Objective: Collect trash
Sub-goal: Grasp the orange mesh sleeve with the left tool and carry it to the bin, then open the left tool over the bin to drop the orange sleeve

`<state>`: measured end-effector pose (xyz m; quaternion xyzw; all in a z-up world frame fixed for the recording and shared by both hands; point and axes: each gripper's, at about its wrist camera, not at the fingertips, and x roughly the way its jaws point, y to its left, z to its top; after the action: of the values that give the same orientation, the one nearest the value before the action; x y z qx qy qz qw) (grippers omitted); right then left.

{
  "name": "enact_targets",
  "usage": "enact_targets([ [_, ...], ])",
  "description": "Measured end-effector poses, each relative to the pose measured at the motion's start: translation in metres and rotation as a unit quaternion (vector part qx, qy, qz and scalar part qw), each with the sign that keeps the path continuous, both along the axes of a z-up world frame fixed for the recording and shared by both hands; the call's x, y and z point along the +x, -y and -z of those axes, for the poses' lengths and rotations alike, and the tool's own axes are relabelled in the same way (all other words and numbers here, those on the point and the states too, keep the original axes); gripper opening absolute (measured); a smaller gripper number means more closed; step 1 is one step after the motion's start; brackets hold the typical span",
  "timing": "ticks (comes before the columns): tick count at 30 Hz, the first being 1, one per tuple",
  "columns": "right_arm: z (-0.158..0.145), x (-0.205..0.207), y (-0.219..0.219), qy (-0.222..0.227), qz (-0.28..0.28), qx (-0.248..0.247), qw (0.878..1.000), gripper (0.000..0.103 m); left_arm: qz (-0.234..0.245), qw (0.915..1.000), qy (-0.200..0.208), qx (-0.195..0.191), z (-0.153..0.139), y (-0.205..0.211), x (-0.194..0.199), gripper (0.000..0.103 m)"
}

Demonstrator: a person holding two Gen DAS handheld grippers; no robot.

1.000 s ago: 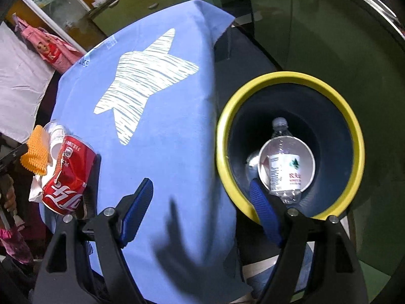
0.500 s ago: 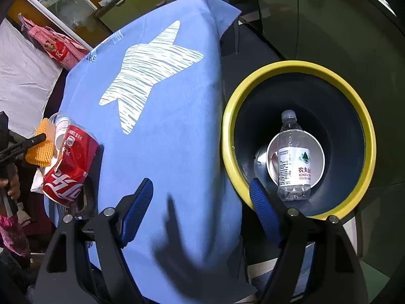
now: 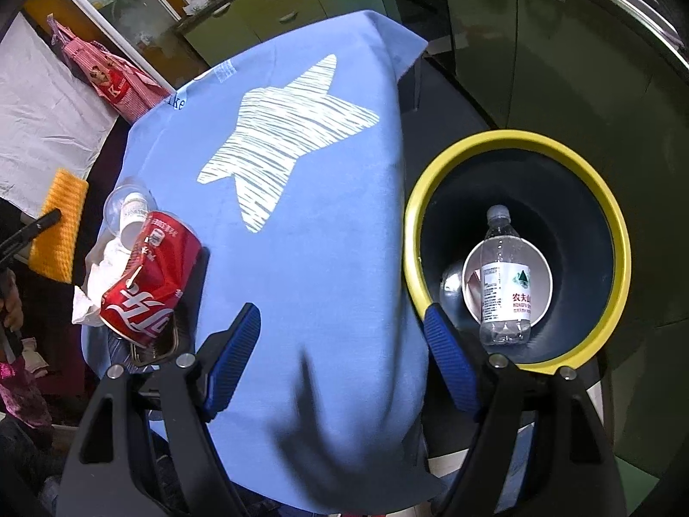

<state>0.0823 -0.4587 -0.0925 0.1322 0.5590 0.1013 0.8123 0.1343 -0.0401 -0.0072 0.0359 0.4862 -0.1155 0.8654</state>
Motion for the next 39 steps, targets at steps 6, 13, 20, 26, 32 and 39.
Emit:
enact_targets([
  [6, -0.009, -0.015, 0.005, 0.013, 0.015, -0.013, 1.0, 0.074, 0.058, 0.9974, 0.042, 0.004, -0.037, 0.032, -0.015, 0.015],
  [13, -0.021, -0.059, 0.039, 0.04, 0.079, -0.026, 0.996, 0.078, 0.164, 0.9839, 0.071, -0.006, -0.066, 0.105, -0.016, 0.015],
  [20, -0.018, -0.106, 0.077, 0.053, 0.142, -0.031, 0.988, 0.078, 0.28, 0.9573, 0.062, -0.035, -0.074, 0.225, 0.0, 0.015],
  [26, -0.006, -0.134, 0.111, 0.054, 0.179, -0.015, 0.982, 0.078, 0.374, 0.927, 0.008, -0.029, -0.046, 0.349, 0.003, 0.015],
  [32, 0.011, -0.154, 0.139, 0.044, 0.207, 0.001, 0.977, 0.078, 0.401, 0.9142, -0.056, 0.004, 0.009, 0.44, 0.017, 0.015],
  [39, 0.029, -0.16, 0.155, 0.032, 0.219, 0.017, 0.975, 0.078, 0.384, 0.92, -0.062, 0.049, 0.063, 0.493, 0.034, 0.039],
])
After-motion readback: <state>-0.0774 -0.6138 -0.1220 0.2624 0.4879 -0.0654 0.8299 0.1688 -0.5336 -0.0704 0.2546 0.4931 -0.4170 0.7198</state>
